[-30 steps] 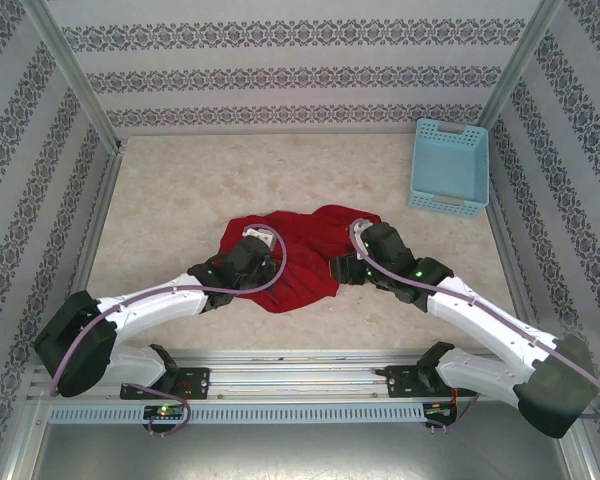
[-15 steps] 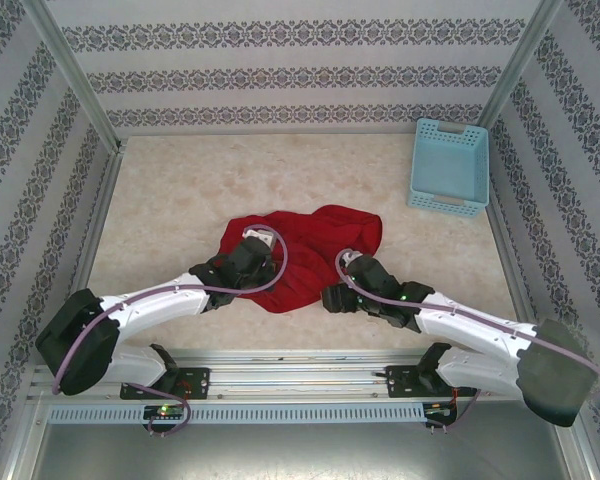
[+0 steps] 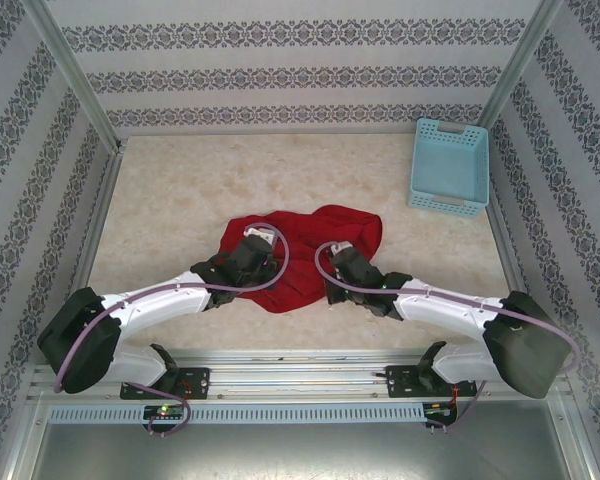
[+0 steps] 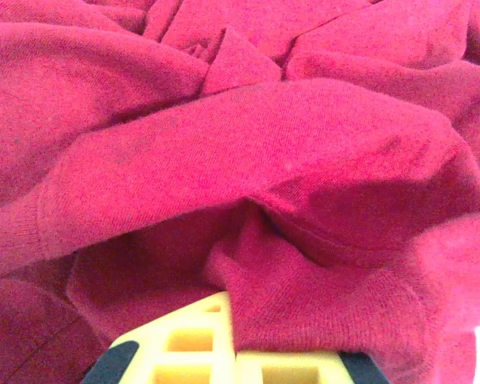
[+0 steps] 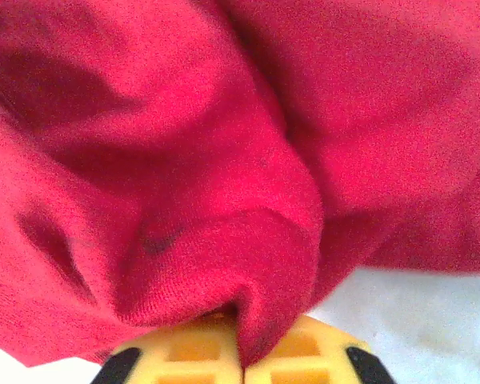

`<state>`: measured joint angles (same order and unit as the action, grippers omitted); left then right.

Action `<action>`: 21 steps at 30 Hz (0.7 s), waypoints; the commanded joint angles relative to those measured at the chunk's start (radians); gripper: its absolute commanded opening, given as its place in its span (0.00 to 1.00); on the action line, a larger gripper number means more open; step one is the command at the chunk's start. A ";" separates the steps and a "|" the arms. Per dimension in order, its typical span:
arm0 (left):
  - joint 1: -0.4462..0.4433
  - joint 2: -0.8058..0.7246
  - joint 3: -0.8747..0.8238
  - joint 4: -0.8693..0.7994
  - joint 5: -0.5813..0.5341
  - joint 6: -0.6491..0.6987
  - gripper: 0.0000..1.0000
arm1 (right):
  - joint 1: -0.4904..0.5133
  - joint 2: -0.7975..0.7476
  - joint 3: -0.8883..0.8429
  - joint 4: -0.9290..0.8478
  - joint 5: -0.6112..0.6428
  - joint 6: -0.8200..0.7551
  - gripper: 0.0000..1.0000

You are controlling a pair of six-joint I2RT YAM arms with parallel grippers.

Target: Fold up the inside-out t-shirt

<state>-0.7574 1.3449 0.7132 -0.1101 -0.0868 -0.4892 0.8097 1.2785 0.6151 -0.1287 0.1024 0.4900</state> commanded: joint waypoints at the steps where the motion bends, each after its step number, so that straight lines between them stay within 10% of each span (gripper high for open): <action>1: 0.007 0.006 0.022 -0.055 -0.052 0.035 0.00 | 0.016 -0.051 0.161 -0.219 0.104 -0.090 0.00; 11: 0.007 0.074 0.093 -0.152 -0.229 0.068 0.00 | 0.020 -0.136 0.417 -0.881 0.111 -0.112 0.00; 21: -0.037 0.085 0.111 -0.105 -0.150 0.095 0.00 | -0.067 0.001 0.527 -0.676 -0.045 -0.165 0.05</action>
<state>-0.7757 1.4178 0.8120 -0.1947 -0.2367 -0.4244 0.8040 1.2320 1.1175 -0.8818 0.1486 0.3489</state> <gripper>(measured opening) 0.049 0.060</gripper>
